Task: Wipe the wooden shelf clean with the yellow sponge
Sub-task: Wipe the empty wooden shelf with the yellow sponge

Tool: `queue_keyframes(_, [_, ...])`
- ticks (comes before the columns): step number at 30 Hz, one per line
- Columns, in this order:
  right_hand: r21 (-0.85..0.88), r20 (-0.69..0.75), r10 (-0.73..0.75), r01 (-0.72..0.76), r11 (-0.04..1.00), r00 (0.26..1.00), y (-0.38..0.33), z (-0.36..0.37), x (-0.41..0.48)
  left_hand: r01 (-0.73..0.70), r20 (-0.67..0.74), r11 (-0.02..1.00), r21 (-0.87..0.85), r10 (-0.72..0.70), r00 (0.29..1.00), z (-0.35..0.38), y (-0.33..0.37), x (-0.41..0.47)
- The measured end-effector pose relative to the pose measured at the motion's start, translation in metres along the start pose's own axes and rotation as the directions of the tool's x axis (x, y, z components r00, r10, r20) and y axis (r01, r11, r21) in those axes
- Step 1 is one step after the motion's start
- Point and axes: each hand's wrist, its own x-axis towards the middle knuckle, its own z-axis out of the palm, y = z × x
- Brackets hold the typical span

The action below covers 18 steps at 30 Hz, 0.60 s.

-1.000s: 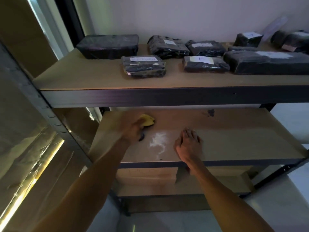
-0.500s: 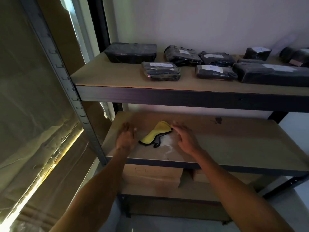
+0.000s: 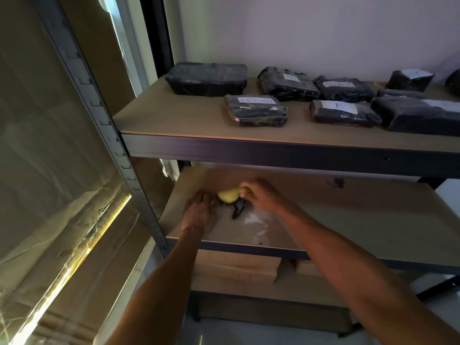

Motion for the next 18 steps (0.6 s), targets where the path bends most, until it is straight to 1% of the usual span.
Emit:
queue_keyframes(2, [0.107,-0.138,0.12,-0.106,0.989,0.983,0.008,-0.015,0.004,-0.001,0.001,1.0,0.012,0.001,1.0,0.002,-0.002,0.001])
queue_keyframes(4, [0.155,-0.242,0.268,-0.236,0.959,0.933,0.023,-0.03,0.005,0.004,-0.01,1.0,0.025,-0.003,1.0,0.002,-0.001,0.0])
queue_keyframes(7, [0.137,-0.399,0.453,-0.437,0.889,0.797,0.053,-0.041,-0.007,0.004,-0.038,1.0,0.026,-0.003,0.999,0.0,0.0,-0.001])
queue_keyframes(9, [0.106,-0.434,0.575,-0.595,0.797,0.693,0.073,-0.042,-0.02,0.008,-0.036,0.999,0.035,-0.006,0.999,0.001,0.0,0.0])
queue_keyframes(10, [0.081,-0.425,0.614,-0.648,0.758,0.665,0.085,-0.039,-0.027,0.013,-0.034,0.999,0.039,-0.012,0.999,0.001,0.0,0.0])
queue_keyframes(11, [0.038,-0.387,0.629,-0.67,0.741,0.674,0.096,-0.034,-0.035,0.017,-0.034,0.999,0.04,-0.016,0.999,0.002,0.0,0.0])
queue_keyframes(13, [-0.064,-0.248,0.615,-0.646,0.761,0.749,0.115,-0.02,-0.05,0.017,-0.035,0.999,0.049,-0.016,0.999,0.003,0.0,0.001])
queue_keyframes(15, [-0.085,-0.087,0.592,-0.598,0.797,0.801,0.122,-0.009,-0.062,0.016,-0.036,0.999,0.049,-0.014,0.999,0.004,-0.001,0.002])
queue_keyframes(16, [-0.073,-0.043,0.562,-0.563,0.823,0.826,0.123,-0.006,-0.064,0.016,-0.039,0.999,0.046,-0.014,0.999,0.004,-0.001,0.002])
queue_keyframes(18, [-0.065,-0.056,0.474,-0.477,0.877,0.879,0.123,0.0,-0.062,0.016,-0.048,0.999,0.05,-0.014,0.999,0.004,-0.001,0.002])
